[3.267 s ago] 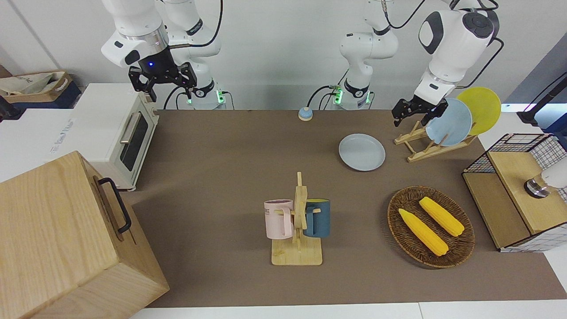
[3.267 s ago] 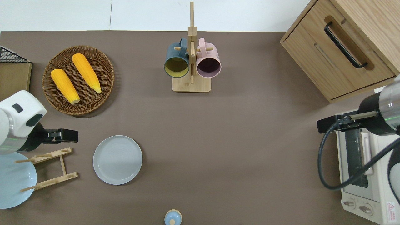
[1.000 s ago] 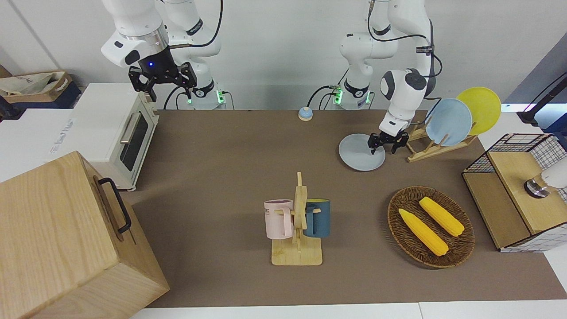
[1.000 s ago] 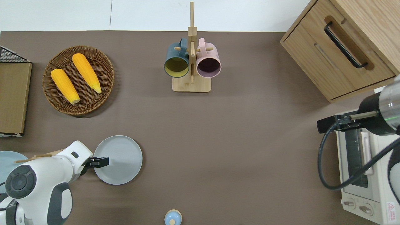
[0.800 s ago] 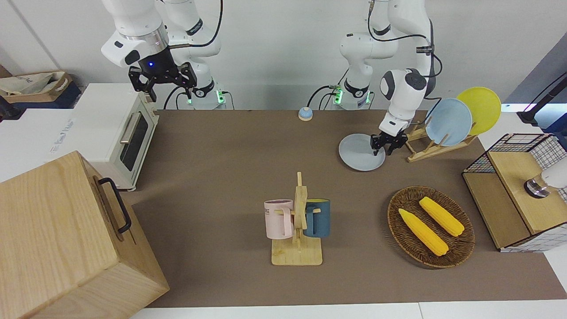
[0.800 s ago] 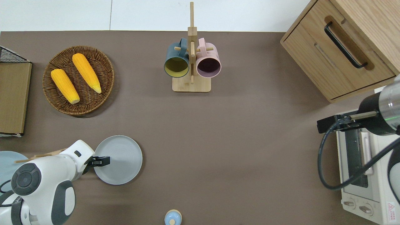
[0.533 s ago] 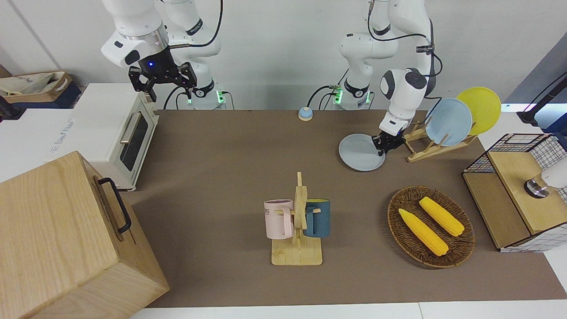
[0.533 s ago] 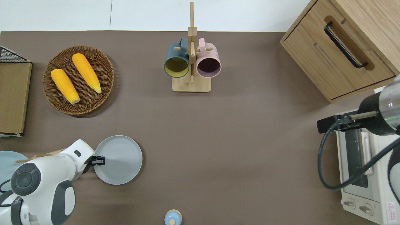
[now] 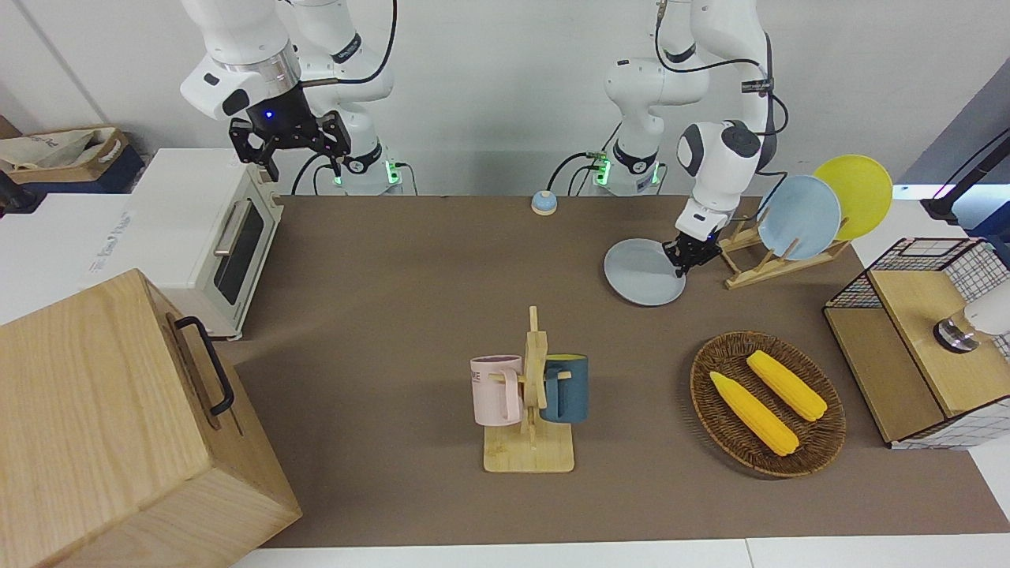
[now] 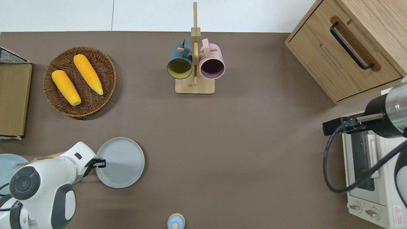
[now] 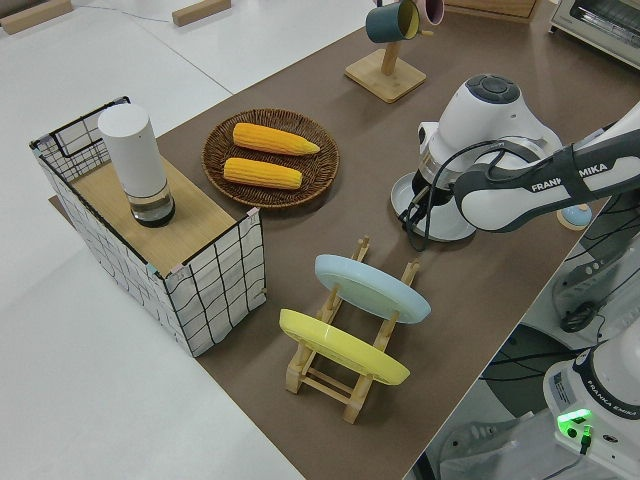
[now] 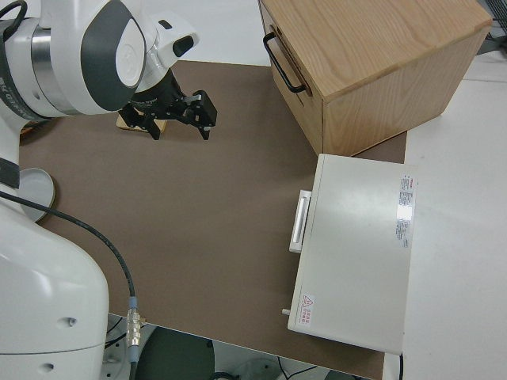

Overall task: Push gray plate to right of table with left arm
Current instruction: 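Push the gray plate across the table toward the toaster oven with the left arm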

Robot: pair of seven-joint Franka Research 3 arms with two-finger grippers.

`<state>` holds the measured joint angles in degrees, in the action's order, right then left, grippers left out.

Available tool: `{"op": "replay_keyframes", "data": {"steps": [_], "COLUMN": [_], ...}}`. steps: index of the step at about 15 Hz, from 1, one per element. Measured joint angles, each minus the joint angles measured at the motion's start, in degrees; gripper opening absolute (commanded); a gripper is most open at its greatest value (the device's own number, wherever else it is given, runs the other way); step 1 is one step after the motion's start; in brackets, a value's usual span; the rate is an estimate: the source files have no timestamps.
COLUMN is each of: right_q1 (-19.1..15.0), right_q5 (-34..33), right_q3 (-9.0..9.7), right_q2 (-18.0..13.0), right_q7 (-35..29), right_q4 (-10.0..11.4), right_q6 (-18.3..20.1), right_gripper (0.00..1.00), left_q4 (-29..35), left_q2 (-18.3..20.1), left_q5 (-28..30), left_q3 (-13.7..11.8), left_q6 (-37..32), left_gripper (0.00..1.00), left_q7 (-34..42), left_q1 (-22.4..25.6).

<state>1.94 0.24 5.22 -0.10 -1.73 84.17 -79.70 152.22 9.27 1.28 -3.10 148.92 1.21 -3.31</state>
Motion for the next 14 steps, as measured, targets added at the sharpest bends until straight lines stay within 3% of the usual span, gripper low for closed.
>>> {"op": "replay_keyframes", "data": {"steps": [5,14], "right_q1": [0.0,0.0], "right_q5": [0.0,0.0], "right_q3": [0.00,0.00], "right_q2": [0.0,0.0], "right_q7": [0.0,0.0], "right_q4": [0.0,0.0], "right_q6": [0.0,0.0], "right_gripper": [0.983,0.983], "left_q4": [0.0,-3.6], "left_q2": [-0.1,-3.6], "left_q5": [0.3,2.1], "left_q3": [0.7,1.4], "left_q6": [0.0,0.2], "left_gripper": [0.00,0.00], "left_q7": [-4.4,-22.4], "left_q1": [-2.1,-17.3]}}
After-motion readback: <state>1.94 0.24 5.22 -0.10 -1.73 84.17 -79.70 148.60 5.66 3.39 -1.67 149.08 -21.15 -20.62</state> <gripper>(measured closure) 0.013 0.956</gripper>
